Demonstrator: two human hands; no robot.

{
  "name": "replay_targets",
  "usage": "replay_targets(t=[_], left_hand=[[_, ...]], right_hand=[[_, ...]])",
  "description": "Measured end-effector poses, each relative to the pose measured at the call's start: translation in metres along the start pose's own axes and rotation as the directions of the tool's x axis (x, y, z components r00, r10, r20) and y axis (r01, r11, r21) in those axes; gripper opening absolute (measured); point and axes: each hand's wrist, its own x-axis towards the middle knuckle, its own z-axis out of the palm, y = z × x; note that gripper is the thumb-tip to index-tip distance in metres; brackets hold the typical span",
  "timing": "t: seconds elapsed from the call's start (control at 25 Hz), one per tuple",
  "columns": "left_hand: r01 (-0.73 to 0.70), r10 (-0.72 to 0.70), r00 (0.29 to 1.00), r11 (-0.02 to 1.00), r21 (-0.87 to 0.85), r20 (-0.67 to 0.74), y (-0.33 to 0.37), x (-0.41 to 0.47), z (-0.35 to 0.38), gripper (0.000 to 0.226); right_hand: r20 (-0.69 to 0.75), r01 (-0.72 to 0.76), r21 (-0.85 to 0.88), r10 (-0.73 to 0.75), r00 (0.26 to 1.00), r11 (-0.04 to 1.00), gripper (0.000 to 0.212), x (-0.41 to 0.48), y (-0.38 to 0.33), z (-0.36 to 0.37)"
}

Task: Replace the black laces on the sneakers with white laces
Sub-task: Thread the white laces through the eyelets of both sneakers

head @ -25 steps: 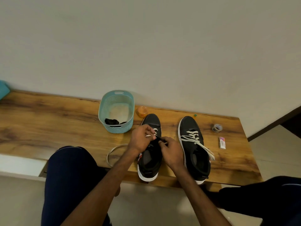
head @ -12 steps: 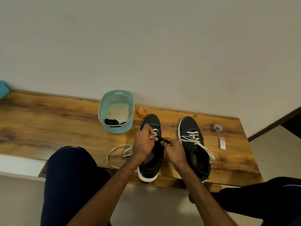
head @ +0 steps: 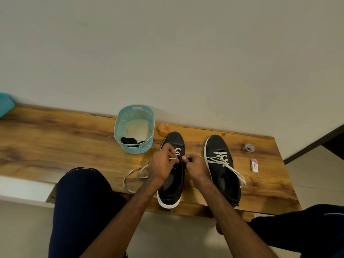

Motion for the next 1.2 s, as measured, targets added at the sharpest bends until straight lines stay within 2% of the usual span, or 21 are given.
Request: replay_targets(t=[0.04, 0.08, 0.12, 0.2, 0.24, 0.28, 0.32, 0.36, 0.4, 0.44, 0.48, 0.52, 0.6, 0.72, 0.8, 0.92, 1.08, 1.2], left_hand=[[-0.033, 0.033, 0.999, 0.999, 0.033, 0.008, -0.001, -0.001, -0.001, 0.042], [-0.072, 0.071, 0.997, 0.992, 0.107, 0.006, -0.004, -0.004, -0.002, 0.053], [-0.09, 0.091, 0.996, 0.977, 0.195, 0.003, -0.008, -0.007, -0.002, 0.065], [-0.011, 0.017, 1.0, 0.968, 0.252, -0.02, -0.018, -0.012, -0.001, 0.087], [0.067, -0.061, 0.998, 0.973, 0.222, -0.031, -0.022, -0.014, 0.0, 0.094], [0.143, -0.14, 0.99, 0.974, 0.176, -0.031, -0.025, -0.015, 0.002, 0.1], [0.199, -0.198, 0.98, 0.971, 0.131, -0.023, -0.026, -0.016, 0.003, 0.104], [0.224, -0.224, 0.974, 0.969, 0.099, -0.014, -0.027, -0.017, 0.005, 0.106], [0.228, -0.228, 0.974, 0.97, 0.08, -0.011, -0.027, -0.018, 0.005, 0.107], [0.222, -0.221, 0.975, 0.973, 0.066, -0.018, -0.026, -0.019, 0.006, 0.106], [0.219, -0.218, 0.976, 0.975, 0.045, -0.024, -0.026, -0.019, 0.006, 0.105], [0.226, -0.226, 0.974, 0.974, 0.016, -0.023, -0.027, -0.02, 0.006, 0.105], [0.259, -0.259, 0.966, 0.965, -0.041, -0.01, -0.027, -0.022, 0.006, 0.103], [0.288, -0.29, 0.957, 0.955, -0.071, -0.013, -0.026, -0.024, 0.006, 0.099], [0.296, -0.297, 0.955, 0.953, -0.062, -0.007, -0.024, -0.025, 0.007, 0.092], [0.326, -0.326, 0.945, 0.945, -0.033, 0.005, -0.022, -0.025, 0.006, 0.084], [0.348, -0.348, 0.937, 0.937, -0.003, 0.0, -0.018, -0.028, 0.006, 0.083], [0.353, -0.353, 0.936, 0.936, 0.021, 0.008, -0.017, -0.028, 0.002, 0.08]], right_hand=[[-0.044, 0.024, -0.035, -0.025, 0.999, 0.999, 0.019, -0.001, 0.0, 0.0], [-0.098, 0.059, 0.017, -0.057, 0.994, 0.998, 0.02, -0.005, -0.003, -0.003], [-0.149, 0.099, 0.177, -0.073, 0.986, 0.979, 0.021, -0.011, -0.009, -0.008], [-0.224, 0.209, 0.549, -0.099, 0.97, 0.809, 0.021, -0.027, -0.026, -0.028], [-0.242, 0.265, 0.667, -0.135, 0.961, 0.696, 0.022, -0.036, -0.035, -0.041], [-0.264, 0.317, 0.714, -0.179, 0.948, 0.624, 0.023, -0.047, -0.046, -0.055], [-0.287, 0.367, 0.693, -0.23, 0.93, 0.621, 0.024, -0.05, -0.05, -0.065], [-0.293, 0.412, 0.582, -0.292, 0.91, 0.701, 0.023, -0.052, -0.054, -0.073], [-0.267, 0.427, 0.367, -0.346, 0.9, 0.827, 0.02, -0.048, -0.052, -0.073], [-0.19, 0.406, 0.102, -0.383, 0.904, 0.908, 0.016, -0.041, -0.046, -0.07], [-0.077, 0.368, -0.151, -0.382, 0.921, 0.917, 0.014, -0.034, -0.037, -0.061], [0.042, 0.35, -0.336, -0.357, 0.933, 0.875, 0.016, -0.028, -0.027, -0.05], [0.17, 0.37, -0.516, -0.331, 0.928, 0.773, 0.02, -0.023, -0.011, -0.028], [0.143, 0.341, -0.573, -0.319, 0.937, 0.745, 0.011, -0.028, -0.012, -0.02], [0.192, 0.35, -0.594, -0.295, 0.936, 0.724, 0.01, -0.035, -0.018, -0.035], [0.258, 0.394, -0.486, -0.303, 0.917, 0.78, 0.012, -0.052, -0.038, -0.077], [0.242, 0.411, -0.321, -0.346, 0.907, 0.853, 0.015, -0.071, -0.065, -0.135], [0.349, 0.367, -0.428, -0.224, 0.91, 0.826, 0.016, -0.065, -0.058, -0.14]])
